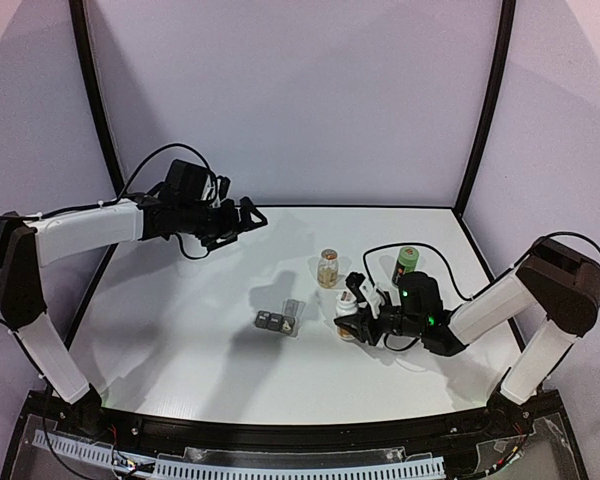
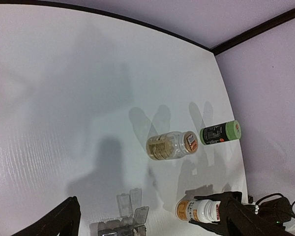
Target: Sort the pills into containers
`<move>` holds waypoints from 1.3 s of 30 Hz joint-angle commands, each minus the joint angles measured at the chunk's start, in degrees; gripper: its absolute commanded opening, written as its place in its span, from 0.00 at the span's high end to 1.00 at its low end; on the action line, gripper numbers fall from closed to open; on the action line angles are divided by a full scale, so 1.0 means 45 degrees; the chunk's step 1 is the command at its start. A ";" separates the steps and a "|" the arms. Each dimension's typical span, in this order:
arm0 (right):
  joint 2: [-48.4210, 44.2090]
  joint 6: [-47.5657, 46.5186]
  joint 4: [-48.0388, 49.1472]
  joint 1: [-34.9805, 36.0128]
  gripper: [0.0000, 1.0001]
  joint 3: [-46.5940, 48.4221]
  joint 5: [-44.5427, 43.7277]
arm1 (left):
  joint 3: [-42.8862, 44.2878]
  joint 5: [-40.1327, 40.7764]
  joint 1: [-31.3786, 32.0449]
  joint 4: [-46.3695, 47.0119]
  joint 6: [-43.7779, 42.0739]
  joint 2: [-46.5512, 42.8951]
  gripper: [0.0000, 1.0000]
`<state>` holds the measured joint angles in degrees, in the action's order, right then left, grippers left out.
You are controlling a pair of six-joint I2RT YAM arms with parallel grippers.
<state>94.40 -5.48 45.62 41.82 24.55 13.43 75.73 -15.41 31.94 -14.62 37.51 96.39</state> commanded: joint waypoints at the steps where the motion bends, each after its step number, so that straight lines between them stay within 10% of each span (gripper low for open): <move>1: -0.0029 -0.0054 0.0823 -0.0078 0.48 -0.0497 0.0055 | 0.0613 0.0240 0.0325 -0.0949 -0.0433 0.0178 0.00; 5: -0.0401 -0.0081 0.0277 -0.0076 0.03 -0.0601 -0.0057 | 0.0876 0.0407 0.0549 -0.1363 -0.0656 0.0268 0.00; 7: -0.0669 -0.0118 -0.0205 -0.0076 0.01 -0.0581 -0.0070 | 0.0945 0.0499 0.0651 -0.1497 -0.0780 0.0285 0.00; 27: -0.7020 0.5826 -1.4840 -0.0396 0.01 0.3863 0.0322 | 0.3437 -0.2085 0.2453 -0.3022 -0.2758 0.2500 0.03; 39: -0.4338 0.7663 -1.6469 -0.2074 0.41 0.6070 0.4730 | 0.5603 -0.4470 0.3395 -0.4108 -0.2895 0.4910 0.16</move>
<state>72.11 26.10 -24.91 33.70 49.46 28.48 99.00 -30.41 46.63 -30.39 24.19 117.36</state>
